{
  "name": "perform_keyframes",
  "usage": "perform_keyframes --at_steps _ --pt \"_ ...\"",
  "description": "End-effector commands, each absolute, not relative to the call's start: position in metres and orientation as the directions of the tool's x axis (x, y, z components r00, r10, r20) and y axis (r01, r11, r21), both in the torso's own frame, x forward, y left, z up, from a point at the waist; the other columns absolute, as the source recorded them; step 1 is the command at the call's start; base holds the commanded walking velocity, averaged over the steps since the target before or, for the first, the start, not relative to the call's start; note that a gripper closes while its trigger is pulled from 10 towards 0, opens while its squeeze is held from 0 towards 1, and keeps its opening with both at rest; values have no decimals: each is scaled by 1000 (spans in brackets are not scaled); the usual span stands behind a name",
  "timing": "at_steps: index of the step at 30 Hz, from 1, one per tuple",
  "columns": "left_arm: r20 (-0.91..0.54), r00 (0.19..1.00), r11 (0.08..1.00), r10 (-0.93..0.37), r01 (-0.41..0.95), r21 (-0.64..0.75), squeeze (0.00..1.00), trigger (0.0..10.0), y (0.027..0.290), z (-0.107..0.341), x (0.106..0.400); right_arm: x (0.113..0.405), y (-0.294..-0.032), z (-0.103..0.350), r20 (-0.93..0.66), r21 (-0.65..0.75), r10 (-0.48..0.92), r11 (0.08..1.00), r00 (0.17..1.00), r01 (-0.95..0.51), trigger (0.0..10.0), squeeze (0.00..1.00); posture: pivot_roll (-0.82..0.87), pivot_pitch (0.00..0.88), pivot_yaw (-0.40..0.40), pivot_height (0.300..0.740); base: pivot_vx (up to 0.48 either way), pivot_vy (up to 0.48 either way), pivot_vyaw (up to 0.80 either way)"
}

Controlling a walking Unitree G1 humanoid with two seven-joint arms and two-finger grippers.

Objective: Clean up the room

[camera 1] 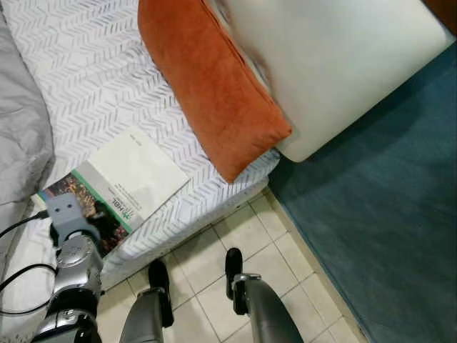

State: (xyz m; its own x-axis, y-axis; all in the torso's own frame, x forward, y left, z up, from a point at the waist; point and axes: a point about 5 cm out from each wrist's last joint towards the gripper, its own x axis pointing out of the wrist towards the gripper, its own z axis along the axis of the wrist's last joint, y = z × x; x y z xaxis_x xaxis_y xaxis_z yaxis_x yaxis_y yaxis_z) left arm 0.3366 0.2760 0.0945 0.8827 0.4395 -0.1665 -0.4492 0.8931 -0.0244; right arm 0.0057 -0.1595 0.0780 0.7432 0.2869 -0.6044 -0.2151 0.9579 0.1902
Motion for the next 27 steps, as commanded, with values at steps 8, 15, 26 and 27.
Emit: perform_keyframes --at_steps 8,15,26,27 --pt "-285 945 987 161 -162 23 0 10000 221 71 349 -3 -160 70 -655 192 266 964 707 -184 10000 0 -378 656 -169 740 0 0 0" --pt "-298 950 995 97 -94 25 0 10000 198 70 353 -7 -159 70 -661 194 264 964 702 -180 10000 0 -386 652 -162 740 0 0 0" --pt "-148 988 999 -42 46 23 0 10000 157 111 379 -12 -157 70 -669 192 248 968 701 -159 10000 0 -390 654 -147 740 0 0 0" --pt "-147 988 998 -48 53 25 0 10000 154 111 380 -12 -157 69 -668 193 248 968 701 -159 10000 0 -391 655 -145 740 0 0 0"
